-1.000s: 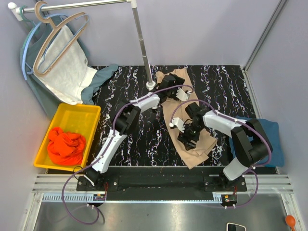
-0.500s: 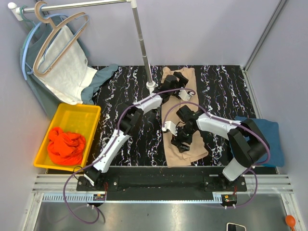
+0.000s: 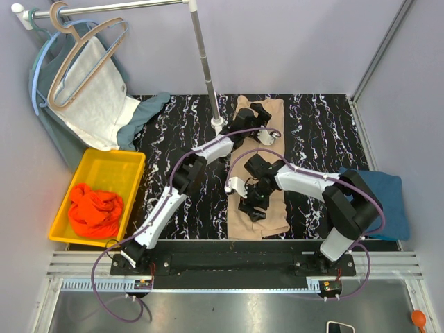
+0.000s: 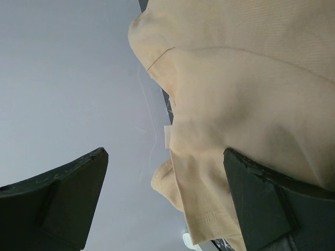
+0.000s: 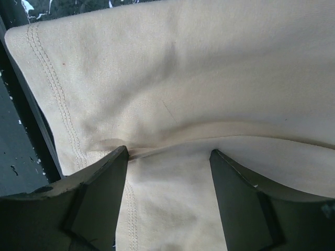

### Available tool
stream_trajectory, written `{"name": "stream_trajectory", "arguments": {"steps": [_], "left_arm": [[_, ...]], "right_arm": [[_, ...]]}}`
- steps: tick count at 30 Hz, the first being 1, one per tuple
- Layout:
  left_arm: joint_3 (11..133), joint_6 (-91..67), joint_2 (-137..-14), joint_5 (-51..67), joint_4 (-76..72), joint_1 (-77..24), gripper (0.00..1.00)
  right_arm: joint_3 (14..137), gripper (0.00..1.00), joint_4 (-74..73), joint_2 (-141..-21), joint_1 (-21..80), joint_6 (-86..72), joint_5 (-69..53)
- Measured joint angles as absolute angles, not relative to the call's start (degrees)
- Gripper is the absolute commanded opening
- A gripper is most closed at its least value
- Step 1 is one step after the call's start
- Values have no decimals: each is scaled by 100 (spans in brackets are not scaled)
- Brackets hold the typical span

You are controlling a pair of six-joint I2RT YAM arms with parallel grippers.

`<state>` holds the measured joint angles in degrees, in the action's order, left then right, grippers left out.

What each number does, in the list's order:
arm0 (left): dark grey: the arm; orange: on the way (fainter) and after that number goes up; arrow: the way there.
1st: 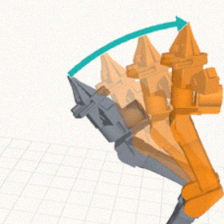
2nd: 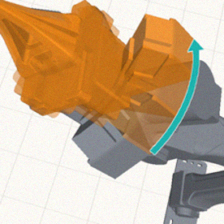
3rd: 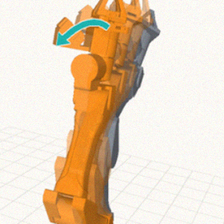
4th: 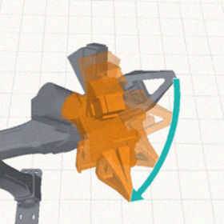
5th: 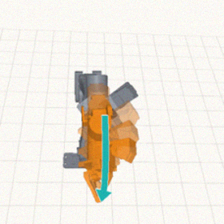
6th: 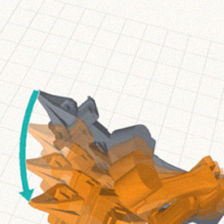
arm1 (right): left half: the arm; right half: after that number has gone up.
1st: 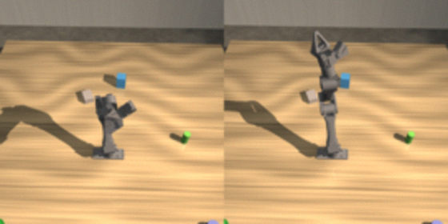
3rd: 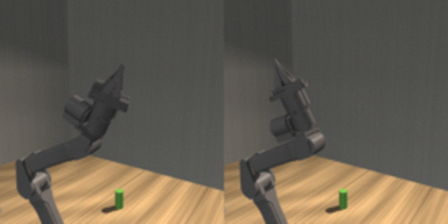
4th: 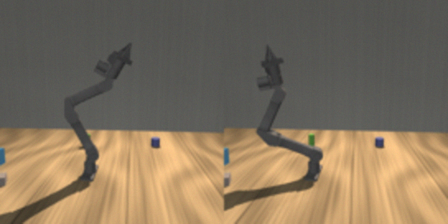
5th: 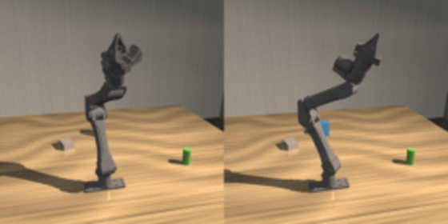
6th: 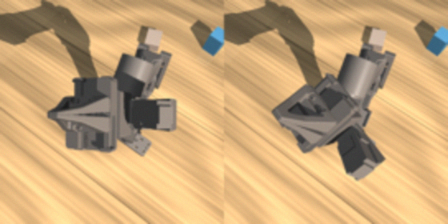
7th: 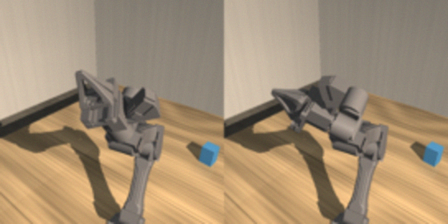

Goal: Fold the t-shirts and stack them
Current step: Fold the tshirt

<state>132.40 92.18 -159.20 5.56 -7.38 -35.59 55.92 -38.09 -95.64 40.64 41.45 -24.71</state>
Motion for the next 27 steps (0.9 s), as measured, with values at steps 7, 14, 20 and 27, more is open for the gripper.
{"name": "stream_trajectory", "arguments": {"steps": [7, 14, 20, 27], "left_arm": [[12984, 9070, -15904, 548, -1291, -3553, 99], [12886, 9021, -15874, 506, -1461, -3551, 99], [12886, 9017, -15874, 410, -1509, -3548, 99], [12879, 8943, -15836, 231, -1723, -3548, 99]], "right_arm": [[5596, 76, -3800, -9553, 4095, 4062, -2403], [5596, 77, -3802, -9518, 4128, 3929, -2180], [5590, 80, -3758, -9415, 4132, 3892, -1870], [5592, 86, -3719, -9111, 4132, 3787, -1590]]}}
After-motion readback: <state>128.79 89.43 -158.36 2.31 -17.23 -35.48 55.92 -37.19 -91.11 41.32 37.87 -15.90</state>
